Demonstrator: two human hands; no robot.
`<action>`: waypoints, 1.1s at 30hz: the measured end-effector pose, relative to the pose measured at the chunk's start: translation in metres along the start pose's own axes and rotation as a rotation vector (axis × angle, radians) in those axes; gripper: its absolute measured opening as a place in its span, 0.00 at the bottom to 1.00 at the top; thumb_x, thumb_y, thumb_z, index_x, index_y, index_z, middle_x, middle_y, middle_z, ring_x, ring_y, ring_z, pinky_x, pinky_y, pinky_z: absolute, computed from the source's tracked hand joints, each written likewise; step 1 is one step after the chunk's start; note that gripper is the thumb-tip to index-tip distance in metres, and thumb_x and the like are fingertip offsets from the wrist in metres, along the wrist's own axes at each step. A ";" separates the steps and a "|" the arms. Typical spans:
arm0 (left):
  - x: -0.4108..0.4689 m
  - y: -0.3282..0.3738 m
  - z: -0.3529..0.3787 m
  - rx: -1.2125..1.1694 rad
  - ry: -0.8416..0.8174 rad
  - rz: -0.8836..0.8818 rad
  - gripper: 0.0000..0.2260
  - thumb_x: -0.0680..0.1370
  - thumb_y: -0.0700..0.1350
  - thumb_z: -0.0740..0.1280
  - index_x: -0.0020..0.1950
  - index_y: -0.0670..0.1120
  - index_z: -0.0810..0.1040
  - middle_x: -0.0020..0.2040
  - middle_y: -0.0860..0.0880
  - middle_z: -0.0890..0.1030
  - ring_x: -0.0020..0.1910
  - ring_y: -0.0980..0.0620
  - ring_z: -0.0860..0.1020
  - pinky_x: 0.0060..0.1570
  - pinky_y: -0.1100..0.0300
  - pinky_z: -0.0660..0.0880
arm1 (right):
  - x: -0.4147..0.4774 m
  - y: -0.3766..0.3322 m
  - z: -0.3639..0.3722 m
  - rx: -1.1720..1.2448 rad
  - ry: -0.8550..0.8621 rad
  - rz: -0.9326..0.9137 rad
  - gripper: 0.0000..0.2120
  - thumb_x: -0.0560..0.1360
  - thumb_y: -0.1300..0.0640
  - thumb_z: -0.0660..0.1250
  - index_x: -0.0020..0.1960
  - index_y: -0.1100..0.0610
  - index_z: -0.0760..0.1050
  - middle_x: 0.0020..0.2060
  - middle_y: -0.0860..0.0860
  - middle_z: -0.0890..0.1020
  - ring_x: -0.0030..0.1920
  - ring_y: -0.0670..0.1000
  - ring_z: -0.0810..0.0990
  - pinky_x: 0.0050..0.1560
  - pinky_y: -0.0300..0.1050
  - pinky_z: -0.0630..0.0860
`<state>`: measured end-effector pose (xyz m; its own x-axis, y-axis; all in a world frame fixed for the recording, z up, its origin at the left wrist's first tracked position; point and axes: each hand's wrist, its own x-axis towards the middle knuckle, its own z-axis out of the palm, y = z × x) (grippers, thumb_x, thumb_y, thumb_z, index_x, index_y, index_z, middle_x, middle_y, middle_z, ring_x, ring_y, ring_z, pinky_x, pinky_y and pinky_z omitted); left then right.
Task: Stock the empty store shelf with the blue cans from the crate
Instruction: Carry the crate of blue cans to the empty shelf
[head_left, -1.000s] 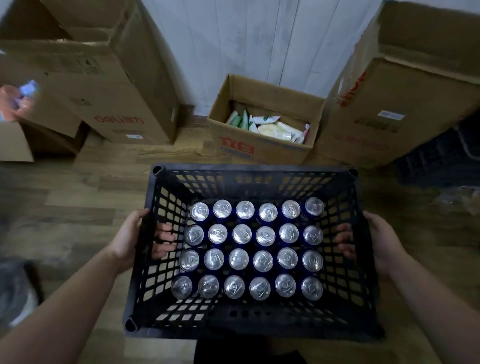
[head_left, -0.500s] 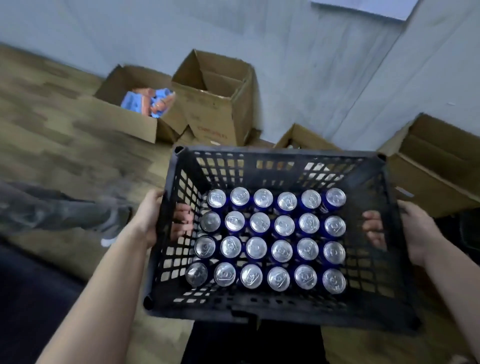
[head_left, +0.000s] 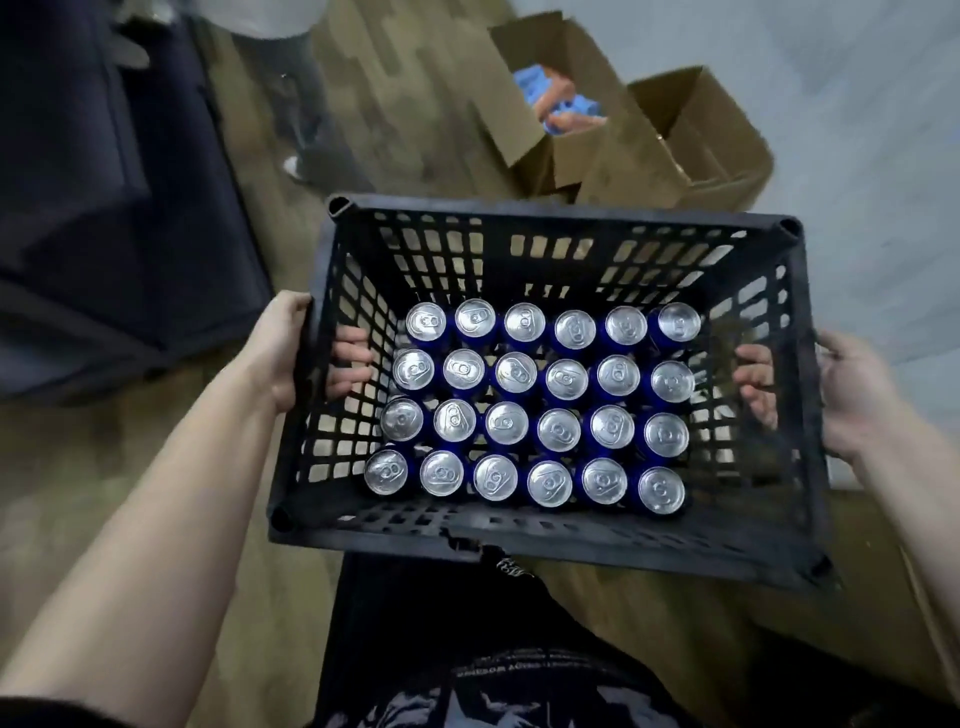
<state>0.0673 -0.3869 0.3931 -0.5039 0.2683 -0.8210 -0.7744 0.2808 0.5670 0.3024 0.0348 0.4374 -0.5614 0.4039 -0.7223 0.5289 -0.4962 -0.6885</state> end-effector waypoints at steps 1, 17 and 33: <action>-0.010 -0.016 -0.014 -0.040 0.044 -0.006 0.30 0.78 0.60 0.45 0.50 0.40 0.79 0.35 0.44 0.82 0.34 0.45 0.82 0.36 0.59 0.70 | 0.005 -0.003 0.015 -0.039 -0.039 0.017 0.28 0.61 0.40 0.63 0.46 0.62 0.78 0.31 0.56 0.82 0.27 0.52 0.80 0.27 0.38 0.77; -0.205 -0.259 -0.233 -0.845 0.613 0.024 0.31 0.78 0.61 0.48 0.51 0.37 0.78 0.37 0.42 0.82 0.32 0.44 0.81 0.28 0.62 0.75 | 0.020 0.059 0.407 -0.724 -0.613 0.156 0.30 0.55 0.38 0.67 0.42 0.63 0.83 0.33 0.58 0.82 0.28 0.55 0.81 0.28 0.41 0.78; -0.307 -0.339 -0.496 -1.195 0.821 0.056 0.30 0.79 0.61 0.47 0.51 0.39 0.78 0.38 0.42 0.83 0.35 0.43 0.82 0.31 0.60 0.76 | -0.077 0.168 0.824 -1.042 -0.808 0.203 0.31 0.80 0.38 0.46 0.53 0.61 0.77 0.34 0.56 0.82 0.30 0.53 0.79 0.29 0.40 0.78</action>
<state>0.2946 -1.0212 0.4199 -0.2992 -0.4553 -0.8385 -0.3901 -0.7436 0.5430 -0.0903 -0.7124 0.4308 -0.4413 -0.3524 -0.8253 0.6804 0.4683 -0.5638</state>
